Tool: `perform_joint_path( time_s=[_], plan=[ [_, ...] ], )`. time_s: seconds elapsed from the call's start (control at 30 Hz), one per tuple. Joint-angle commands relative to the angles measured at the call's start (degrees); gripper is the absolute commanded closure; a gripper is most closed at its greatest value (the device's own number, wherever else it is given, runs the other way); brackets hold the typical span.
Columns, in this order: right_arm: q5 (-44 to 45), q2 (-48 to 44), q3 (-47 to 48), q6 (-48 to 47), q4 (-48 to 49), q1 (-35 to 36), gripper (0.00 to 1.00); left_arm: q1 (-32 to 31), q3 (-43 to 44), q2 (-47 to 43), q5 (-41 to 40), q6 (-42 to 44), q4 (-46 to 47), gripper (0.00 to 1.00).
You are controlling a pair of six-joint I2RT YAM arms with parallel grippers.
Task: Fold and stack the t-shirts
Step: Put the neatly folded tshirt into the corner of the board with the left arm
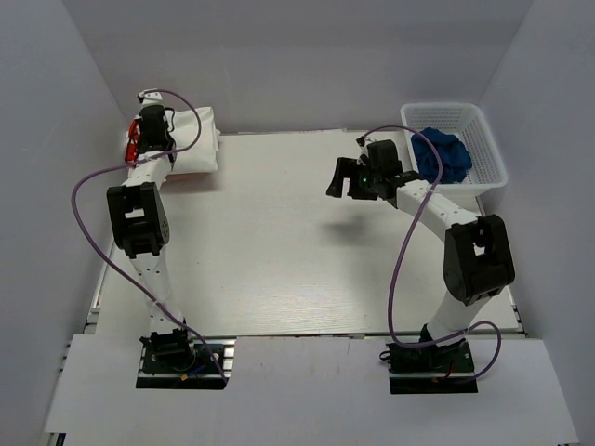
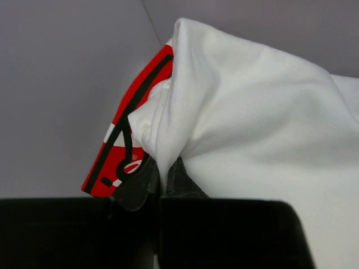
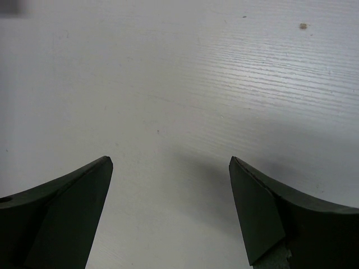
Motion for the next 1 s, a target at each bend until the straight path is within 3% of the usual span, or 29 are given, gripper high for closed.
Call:
perform_joint_path(
  time_s=[0.0, 0.1, 0.23, 0.57, 0.67, 0.7, 0.73, 0.8, 0.83, 0.9, 0.97],
  plan=[
    [-0.1, 1.7, 4.3, -0.3, -1.3, 0.7, 0.1, 0.4, -2.8, -7.4, -5.6, 2.4, 12.7, 1.0],
    [-0.6, 3.5, 5.7, 0.0, -1.7, 1.0, 0.1, -0.2, -3.3, -6.6, -10.5, 5.4, 17.8, 1.0],
    [0.1, 4.9, 6.9, -0.1, -2.9, 1.6, 0.1, -0.7, -0.2, -5.4, -13.5, 5.5, 13.9, 1.0],
    [1.1, 6.0, 7.8, 0.1, -4.4, 2.1, 0.1, -1.8, -6.5, -3.2, -19.7, 13.3, 36.1, 0.99],
    [1.4, 6.1, 7.9, -0.1, -5.5, 2.3, 0.1, -1.8, -7.1, -2.5, -19.7, 14.6, 40.0, 0.73],
    [1.8, 5.7, 7.8, -0.1, -5.6, 2.4, 0.1, -1.8, -7.7, -2.5, -19.0, 14.6, 40.6, 0.55],
    [1.8, 5.4, 7.3, -0.1, -5.5, 2.3, 0.1, -1.8, -7.7, -2.5, -19.0, 14.6, 40.6, 0.45],
    [2.0, 4.9, 7.2, -0.1, -5.8, 2.3, 0.1, -2.3, -6.8, -2.5, -17.3, 14.6, 37.5, 0.37],
    [2.0, 4.7, 6.7, -0.1, -5.7, 2.4, 0.1, -2.3, -6.8, -2.5, -16.7, 14.1, 36.8, 0.22],
    [2.1, 4.6, 6.8, -0.1, -5.8, 2.3, 0.1, -2.3, -5.6, -2.0, -15.2, 14.1, 34.2, 0.18],
    [2.0, 4.3, 6.5, -0.1, -5.8, 2.3, 0.1, -2.3, -3.1, -2.0, -15.2, 13.1, 30.3, 0.0]
  ],
)
